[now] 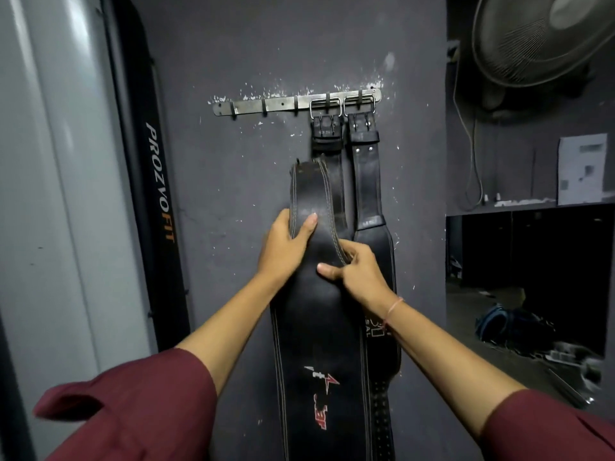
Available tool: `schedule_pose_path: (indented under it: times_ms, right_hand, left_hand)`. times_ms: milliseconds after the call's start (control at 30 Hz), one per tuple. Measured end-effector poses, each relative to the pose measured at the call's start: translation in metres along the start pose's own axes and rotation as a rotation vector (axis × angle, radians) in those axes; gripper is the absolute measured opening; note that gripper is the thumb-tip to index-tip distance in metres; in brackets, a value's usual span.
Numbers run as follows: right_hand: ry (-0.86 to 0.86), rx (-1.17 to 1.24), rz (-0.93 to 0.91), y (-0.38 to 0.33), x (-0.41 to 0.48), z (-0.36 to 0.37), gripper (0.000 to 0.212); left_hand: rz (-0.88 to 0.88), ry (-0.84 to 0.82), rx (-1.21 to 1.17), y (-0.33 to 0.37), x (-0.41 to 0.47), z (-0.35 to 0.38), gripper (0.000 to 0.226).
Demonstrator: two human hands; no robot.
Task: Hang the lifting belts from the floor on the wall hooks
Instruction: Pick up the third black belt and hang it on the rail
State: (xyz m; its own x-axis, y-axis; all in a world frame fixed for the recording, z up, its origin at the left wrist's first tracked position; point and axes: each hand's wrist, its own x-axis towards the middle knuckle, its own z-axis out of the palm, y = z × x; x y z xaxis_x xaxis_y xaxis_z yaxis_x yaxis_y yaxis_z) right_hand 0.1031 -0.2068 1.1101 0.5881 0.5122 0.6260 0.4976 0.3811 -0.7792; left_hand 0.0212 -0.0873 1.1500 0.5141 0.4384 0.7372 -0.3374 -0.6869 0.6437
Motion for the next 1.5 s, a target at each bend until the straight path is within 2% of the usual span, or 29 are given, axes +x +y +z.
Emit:
schedule_pose_path:
  times_ms: [67, 100, 200, 333, 433, 467, 533, 600, 633, 667, 733, 800, 900, 933, 1000, 1033, 1067, 1133, 1167, 1233, 1333, 1433, 1500]
  right_hand:
    - [0.011, 0.023, -0.009, -0.011, 0.011, 0.000, 0.038]
    - [0.012, 0.031, -0.014, -0.016, 0.016, 0.000, 0.038]
    - [0.022, 0.011, -0.027, -0.027, 0.032, -0.003, 0.035]
    - [0.059, -0.050, -0.056, -0.040, 0.052, -0.009, 0.027]
    - [0.071, -0.089, -0.110, -0.048, 0.062, -0.012, 0.022]
    - [0.080, -0.099, -0.132, -0.050, 0.062, -0.015, 0.023]
    - [0.082, -0.142, -0.143, -0.048, 0.058, -0.019, 0.039]
    - [0.045, -0.083, -0.057, -0.035, 0.043, -0.023, 0.054]
    - [0.022, 0.008, 0.006, -0.026, 0.034, -0.023, 0.055]
    - [0.018, 0.085, 0.046, -0.018, 0.025, -0.022, 0.051]
    - [0.117, 0.175, 0.069, -0.005, 0.019, -0.016, 0.042]
    - [0.219, 0.169, 0.041, -0.002, 0.020, -0.007, 0.040]
    - [0.268, 0.183, 0.036, -0.007, 0.033, 0.003, 0.041]
    - [0.274, 0.198, 0.031, -0.011, 0.039, 0.006, 0.048]
    - [0.316, 0.197, 0.018, -0.015, 0.050, 0.007, 0.083]
    - [0.307, 0.185, 0.015, -0.012, 0.056, 0.004, 0.093]
    - [0.286, 0.196, -0.001, -0.017, 0.055, 0.004, 0.085]
    - [0.223, 0.188, 0.000, -0.026, 0.047, 0.000, 0.051]
    - [0.191, 0.159, -0.006, -0.026, 0.045, -0.004, 0.042]
    - [0.113, 0.115, -0.013, -0.023, 0.034, -0.011, 0.048]
    - [0.010, 0.081, 0.099, 0.006, 0.004, -0.017, 0.066]
    - [-0.015, 0.136, 0.165, 0.031, -0.024, -0.020, 0.057]
    - [-0.072, 0.120, 0.195, 0.037, -0.034, -0.022, 0.064]
  left_hand:
    - [-0.023, -0.014, 0.051, -0.007, -0.003, -0.007, 0.046]
    - [-0.027, -0.007, 0.040, -0.011, -0.005, -0.009, 0.046]
    - [-0.040, 0.025, -0.082, -0.016, -0.012, -0.014, 0.028]
    - [-0.059, 0.058, -0.244, -0.024, -0.020, -0.007, 0.045]
    - [-0.003, 0.188, -0.345, -0.019, -0.017, 0.001, 0.042]
    - [0.021, 0.230, -0.347, -0.015, -0.015, 0.004, 0.039]
    - [0.058, 0.283, -0.325, -0.008, -0.008, 0.006, 0.036]
    - [0.078, 0.298, -0.312, -0.005, -0.001, 0.006, 0.035]
    - [0.083, 0.301, -0.309, -0.004, 0.002, 0.004, 0.034]
    - [0.088, 0.296, -0.303, -0.004, 0.004, 0.003, 0.033]
    - [0.096, 0.264, -0.287, -0.004, 0.006, 0.000, 0.032]
    - [0.094, 0.229, -0.283, -0.004, 0.008, -0.005, 0.034]
    - [0.048, 0.118, -0.276, -0.012, 0.010, -0.020, 0.049]
    - [0.010, 0.066, -0.274, -0.017, 0.006, -0.024, 0.057]
    - [-0.072, -0.014, -0.268, -0.031, -0.013, -0.023, 0.063]
    - [-0.109, -0.012, -0.294, -0.035, -0.023, -0.020, 0.058]
    - [-0.138, 0.014, -0.342, -0.037, -0.030, -0.016, 0.051]
    - [-0.151, 0.088, -0.414, -0.038, -0.035, -0.008, 0.044]
    - [-0.147, 0.111, -0.421, -0.036, -0.035, -0.005, 0.043]
    - [-0.131, 0.131, -0.400, -0.033, -0.033, -0.001, 0.040]
    - [-0.083, 0.177, -0.374, -0.028, -0.026, 0.003, 0.038]
    - [-0.050, 0.197, -0.359, -0.026, -0.022, 0.002, 0.040]
    - [-0.051, 0.182, -0.335, -0.026, -0.024, 0.001, 0.040]
